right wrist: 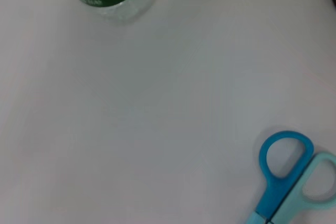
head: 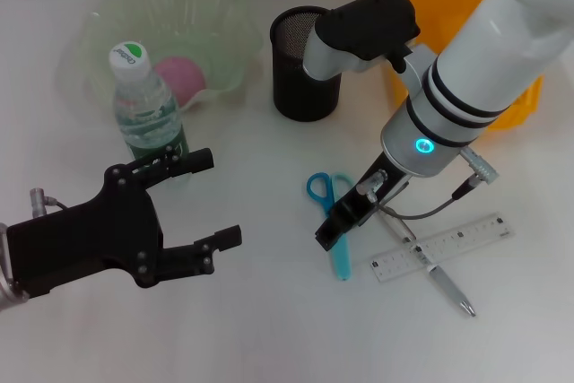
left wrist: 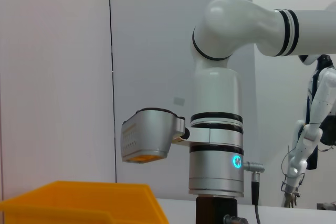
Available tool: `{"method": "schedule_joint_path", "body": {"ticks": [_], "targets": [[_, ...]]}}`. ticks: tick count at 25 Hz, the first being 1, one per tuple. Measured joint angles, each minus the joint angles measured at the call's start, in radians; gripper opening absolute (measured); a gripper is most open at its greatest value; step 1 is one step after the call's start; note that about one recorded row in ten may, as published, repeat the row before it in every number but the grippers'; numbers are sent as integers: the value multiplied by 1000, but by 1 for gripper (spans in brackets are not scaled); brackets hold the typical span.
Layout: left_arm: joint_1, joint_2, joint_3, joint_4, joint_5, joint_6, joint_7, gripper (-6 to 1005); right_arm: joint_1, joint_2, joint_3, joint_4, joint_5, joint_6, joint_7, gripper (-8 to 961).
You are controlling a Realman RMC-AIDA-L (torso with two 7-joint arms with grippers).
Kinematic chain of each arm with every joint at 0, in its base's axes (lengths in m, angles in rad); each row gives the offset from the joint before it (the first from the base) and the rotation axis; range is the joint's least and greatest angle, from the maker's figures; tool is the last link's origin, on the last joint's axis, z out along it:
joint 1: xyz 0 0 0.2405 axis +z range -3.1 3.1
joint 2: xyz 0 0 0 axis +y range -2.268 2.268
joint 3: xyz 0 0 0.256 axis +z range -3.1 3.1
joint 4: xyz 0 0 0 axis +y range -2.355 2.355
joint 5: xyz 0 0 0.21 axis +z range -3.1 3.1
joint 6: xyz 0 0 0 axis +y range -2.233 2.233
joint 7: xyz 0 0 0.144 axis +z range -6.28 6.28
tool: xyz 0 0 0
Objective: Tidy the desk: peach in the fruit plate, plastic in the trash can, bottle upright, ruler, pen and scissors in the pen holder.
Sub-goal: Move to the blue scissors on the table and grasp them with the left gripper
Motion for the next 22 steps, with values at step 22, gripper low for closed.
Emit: {"method": "schedule_joint_path", "body": {"ticks": [22], "targets": [[3,1,0,0,0,0,1,866,47,0,-49,62,24,35,0,495]]}}
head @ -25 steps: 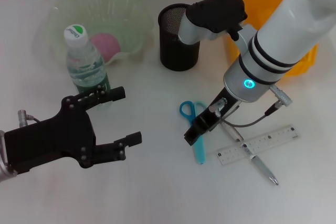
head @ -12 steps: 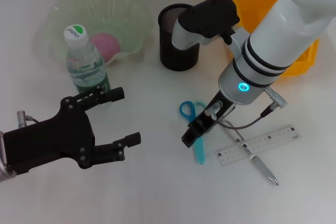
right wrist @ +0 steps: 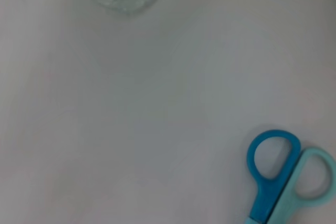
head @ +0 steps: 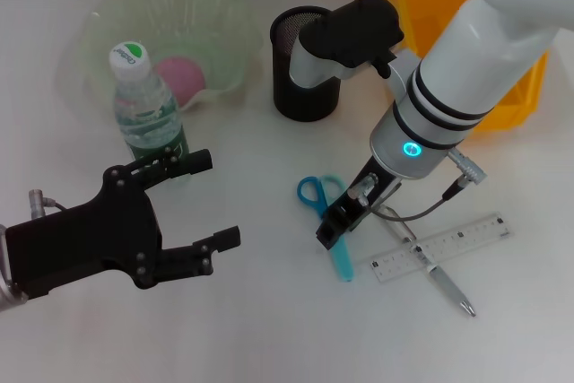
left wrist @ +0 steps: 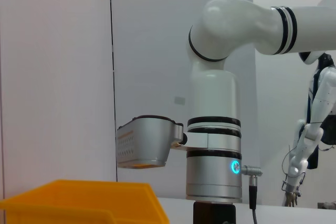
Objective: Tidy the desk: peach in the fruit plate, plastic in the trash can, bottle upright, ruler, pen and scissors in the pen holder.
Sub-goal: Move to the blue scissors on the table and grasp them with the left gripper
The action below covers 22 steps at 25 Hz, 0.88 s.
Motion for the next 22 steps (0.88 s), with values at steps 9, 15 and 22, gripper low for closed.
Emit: {"method": "schedule_joint_path", "body": {"ticks": [9,15,22], "targets": [[-1,0,0,0,0,0,0,866,5,0,-10,6,1,11,-1,394],[-1,0,0,0,0,0,0,866,11,0,-42,3,1,15,-1,363],[-1,0,0,0,0,0,0,866,15,0,-49,7,1,15,-1,263]]}}
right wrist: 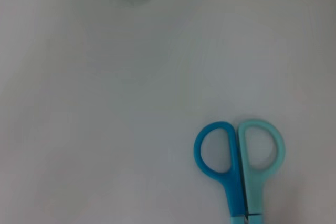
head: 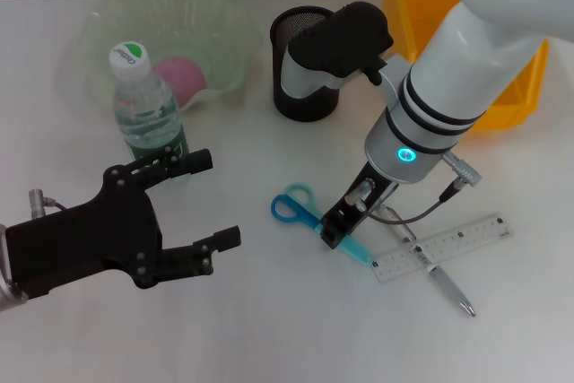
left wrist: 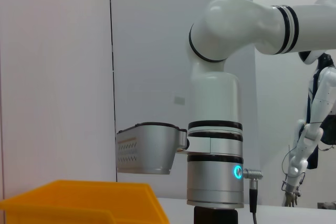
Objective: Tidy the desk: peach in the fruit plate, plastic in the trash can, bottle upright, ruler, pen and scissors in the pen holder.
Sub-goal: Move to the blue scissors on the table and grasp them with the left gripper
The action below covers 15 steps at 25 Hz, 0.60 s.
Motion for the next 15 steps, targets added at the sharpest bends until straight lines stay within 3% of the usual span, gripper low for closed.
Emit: {"method": "schedule_joint_path", "body": {"ticks": [15], "targets": [[0,0,0,0,0,0,0,866,-4,0,-59,-46,-9,-1,0,198]]}}
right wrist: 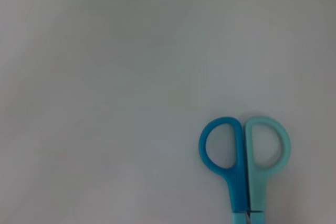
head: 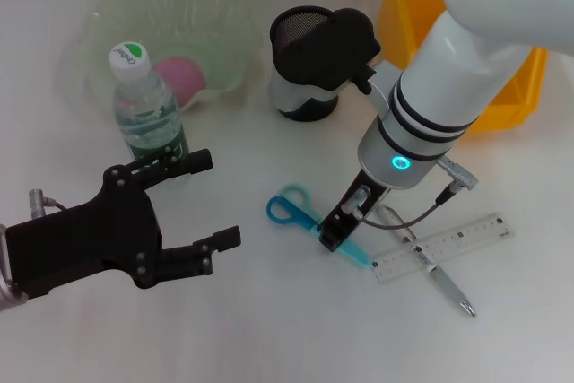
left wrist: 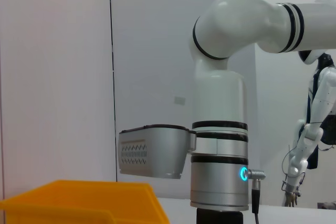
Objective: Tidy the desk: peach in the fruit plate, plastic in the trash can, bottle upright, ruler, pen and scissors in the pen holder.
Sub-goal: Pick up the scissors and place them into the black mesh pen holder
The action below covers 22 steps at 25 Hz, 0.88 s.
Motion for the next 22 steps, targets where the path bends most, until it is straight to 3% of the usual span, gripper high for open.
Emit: {"method": "schedule_joint_path", "body": {"ticks": [7,11,12,14,16,17,18,19,21,22], "targets": [[0,0,0,0,0,1,0,866,-42,-4,9,-87,-9,-2,0,199],[1,0,-1,0,0,4,0,866,-196,-9,127,-384,-102,-30,-4,199],[1,0,-1,0,0,4,0,866,-280,-10,197,-544,-130,-15,-21,199],[1,0,-1,1,0,4,0,866,-322,-10,230,-615,-134,14,-38,199],[2,0,-1,1,0,5,4,866,-400,-9,271,-701,-119,126,-99,199],[1,0,0,0,0,5,11,866,-473,-9,279,-725,-67,294,-191,199],[0,0,0,0,0,4,11,866,-473,-9,279,-725,-67,294,-191,199],[0,0,0,0,0,4,11,866,-508,-10,276,-719,-20,391,-259,199],[-1,0,0,0,0,3,12,866,-560,-10,252,-671,122,571,-434,199],[-2,0,-1,0,0,1,12,866,-584,-10,218,-593,309,717,-636,199]]}}
